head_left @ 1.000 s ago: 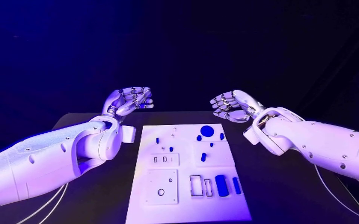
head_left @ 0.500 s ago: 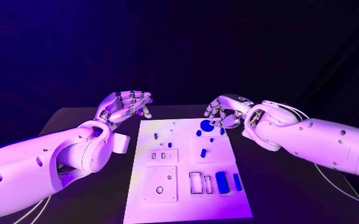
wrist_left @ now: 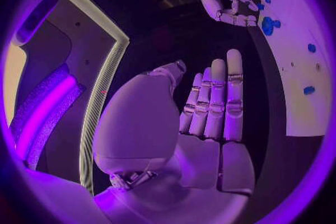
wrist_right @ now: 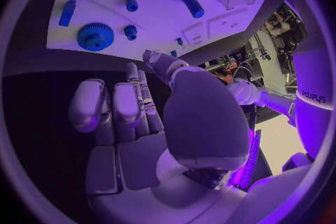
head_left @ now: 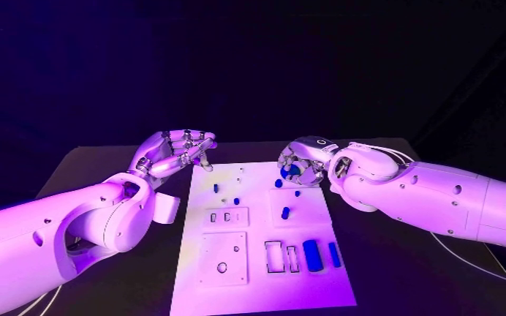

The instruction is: Assemble the parts on the task board

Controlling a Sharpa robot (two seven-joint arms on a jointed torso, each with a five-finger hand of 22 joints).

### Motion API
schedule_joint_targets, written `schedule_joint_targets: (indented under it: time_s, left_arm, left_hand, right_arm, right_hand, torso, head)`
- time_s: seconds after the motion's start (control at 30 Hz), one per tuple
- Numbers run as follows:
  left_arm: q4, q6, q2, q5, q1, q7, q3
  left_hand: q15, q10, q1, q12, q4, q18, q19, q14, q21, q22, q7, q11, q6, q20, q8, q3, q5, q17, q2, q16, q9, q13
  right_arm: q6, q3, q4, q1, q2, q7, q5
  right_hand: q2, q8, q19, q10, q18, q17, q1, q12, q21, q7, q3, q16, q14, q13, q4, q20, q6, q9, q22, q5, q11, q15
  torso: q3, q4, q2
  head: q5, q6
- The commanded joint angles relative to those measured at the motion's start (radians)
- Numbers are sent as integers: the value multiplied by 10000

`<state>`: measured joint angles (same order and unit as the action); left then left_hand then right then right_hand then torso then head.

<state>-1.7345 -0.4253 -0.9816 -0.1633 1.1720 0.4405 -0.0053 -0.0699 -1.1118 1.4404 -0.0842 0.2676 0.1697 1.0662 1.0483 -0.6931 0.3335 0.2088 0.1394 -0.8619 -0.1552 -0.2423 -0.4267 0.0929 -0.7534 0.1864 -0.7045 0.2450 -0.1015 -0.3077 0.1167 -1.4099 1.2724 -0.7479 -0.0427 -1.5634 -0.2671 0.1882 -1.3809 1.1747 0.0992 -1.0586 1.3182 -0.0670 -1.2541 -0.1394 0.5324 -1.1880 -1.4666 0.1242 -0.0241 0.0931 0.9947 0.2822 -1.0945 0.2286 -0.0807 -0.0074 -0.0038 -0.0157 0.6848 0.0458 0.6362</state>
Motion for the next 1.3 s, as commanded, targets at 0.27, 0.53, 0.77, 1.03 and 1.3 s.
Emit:
schedule_joint_targets:
  time_s: [0.27,0.53,0.77,1.03,1.3]
  left_arm:
    - [-207,298,-66,-41,125,-13,23]
    - [-280,274,-133,66,171,4,32]
    - [-327,284,-169,122,214,23,39]
    - [-411,251,-229,166,241,25,44]
    - [-467,194,-263,186,283,35,50]
  left_hand:
    - [2,28,-56,48,27,102,-100,-102,-120,63,3,23,89,0,45,-63,-43,-46,51,-76,31,-21]
    - [-8,51,-72,58,31,102,-135,-155,-188,106,10,32,107,-9,55,-73,-42,-67,52,-91,43,-26]
    - [-13,61,-78,62,32,102,-152,-179,-213,123,15,36,115,-12,60,-76,-42,-73,53,-93,48,-28]
    - [-17,72,-77,66,29,103,-173,-203,-240,141,18,40,124,-16,64,-86,-39,-80,48,-96,53,-30]
    - [-21,85,-73,71,25,103,-197,-224,-270,161,23,45,134,-21,70,-103,-35,-87,32,-102,60,-32]
  right_arm:
    - [429,-1,178,-10,241,-699,-710]
    - [723,11,287,-18,344,-785,-771]
    - [820,24,470,-27,443,-840,-820]
    - [907,37,593,-36,527,-810,-849]
    - [963,51,686,-53,644,-761,-767]
  right_hand:
    - [-67,-74,-220,-248,-202,-377,-27,52,-362,31,-99,-437,-370,29,-127,28,-135,80,-505,-32,-14,34]
    - [-58,-81,-215,-332,-203,-414,-42,52,-390,34,-162,-511,-354,37,-175,43,-152,108,-543,-56,-26,47]
    - [-30,-77,-223,-340,-208,-435,-37,43,-415,35,-170,-542,-349,45,-194,48,-145,120,-581,-56,-27,50]
    - [-20,-73,-228,-344,-211,-441,-40,38,-434,30,-183,-559,-344,52,-211,51,-140,130,-609,-53,-28,52]
    - [73,-50,-241,-249,-221,-492,-27,-3,-494,-5,-169,-643,-329,98,-281,59,-103,175,-700,-52,-24,52]
  torso:
    - [-41,-98,219]
    - [-55,-127,295]
    - [-64,-154,351]
    - [-68,-174,394]
    - [-45,-157,441]
  head:
    - [7,35]
    - [18,63]
    - [3,81]
    - [-38,103]
    - [-82,113]
